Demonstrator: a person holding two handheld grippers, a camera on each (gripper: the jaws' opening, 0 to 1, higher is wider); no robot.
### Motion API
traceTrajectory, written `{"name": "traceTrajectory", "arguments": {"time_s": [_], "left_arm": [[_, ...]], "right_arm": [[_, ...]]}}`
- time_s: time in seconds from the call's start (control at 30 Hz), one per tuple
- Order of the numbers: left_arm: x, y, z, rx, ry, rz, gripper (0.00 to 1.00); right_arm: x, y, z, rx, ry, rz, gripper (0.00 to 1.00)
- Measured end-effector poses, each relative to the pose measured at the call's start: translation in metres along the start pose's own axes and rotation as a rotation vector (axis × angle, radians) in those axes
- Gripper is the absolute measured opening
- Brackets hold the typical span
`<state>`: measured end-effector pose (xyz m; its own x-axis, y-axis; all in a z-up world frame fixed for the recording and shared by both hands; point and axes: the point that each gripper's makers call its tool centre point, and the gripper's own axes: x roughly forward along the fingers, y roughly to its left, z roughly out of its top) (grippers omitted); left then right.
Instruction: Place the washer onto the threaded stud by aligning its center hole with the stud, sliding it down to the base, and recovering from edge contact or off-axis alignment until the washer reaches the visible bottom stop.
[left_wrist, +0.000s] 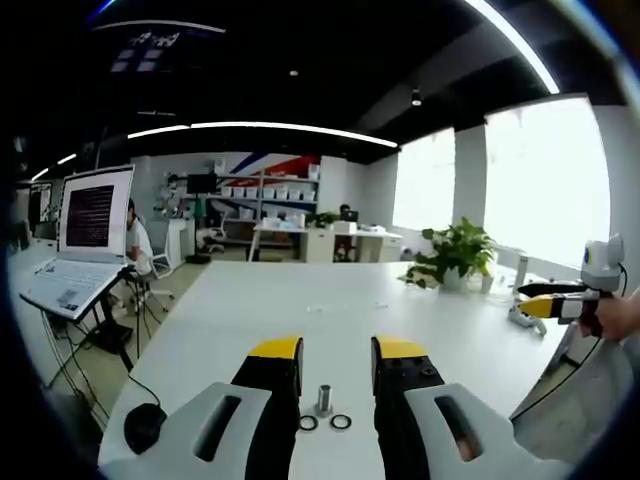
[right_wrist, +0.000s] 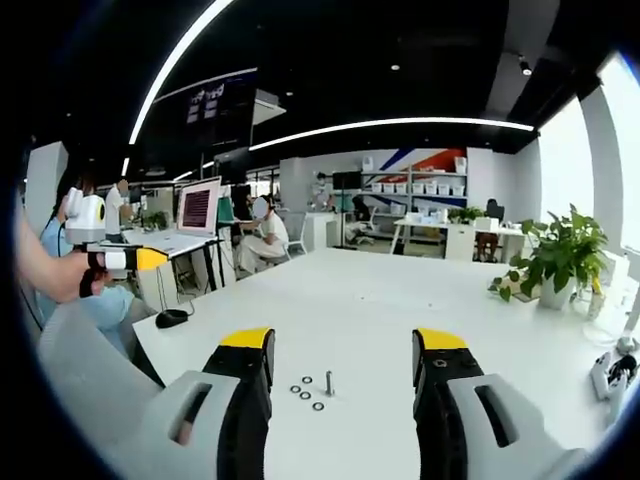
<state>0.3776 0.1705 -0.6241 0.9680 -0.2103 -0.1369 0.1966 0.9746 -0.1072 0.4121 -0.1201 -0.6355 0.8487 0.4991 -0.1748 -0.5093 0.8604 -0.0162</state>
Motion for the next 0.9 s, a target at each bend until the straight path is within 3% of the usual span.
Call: {"name": "traceTrajectory", "arguments": {"time_s": [0.9], "left_arm": [[-0.0009, 0.0044, -0.0031, 0.005, 0.007, 0.018, 0.26]], "right_arm": [[-0.0006, -0.0020, -0.0013, 0.012, 0.006, -0.004, 0.57]]}}
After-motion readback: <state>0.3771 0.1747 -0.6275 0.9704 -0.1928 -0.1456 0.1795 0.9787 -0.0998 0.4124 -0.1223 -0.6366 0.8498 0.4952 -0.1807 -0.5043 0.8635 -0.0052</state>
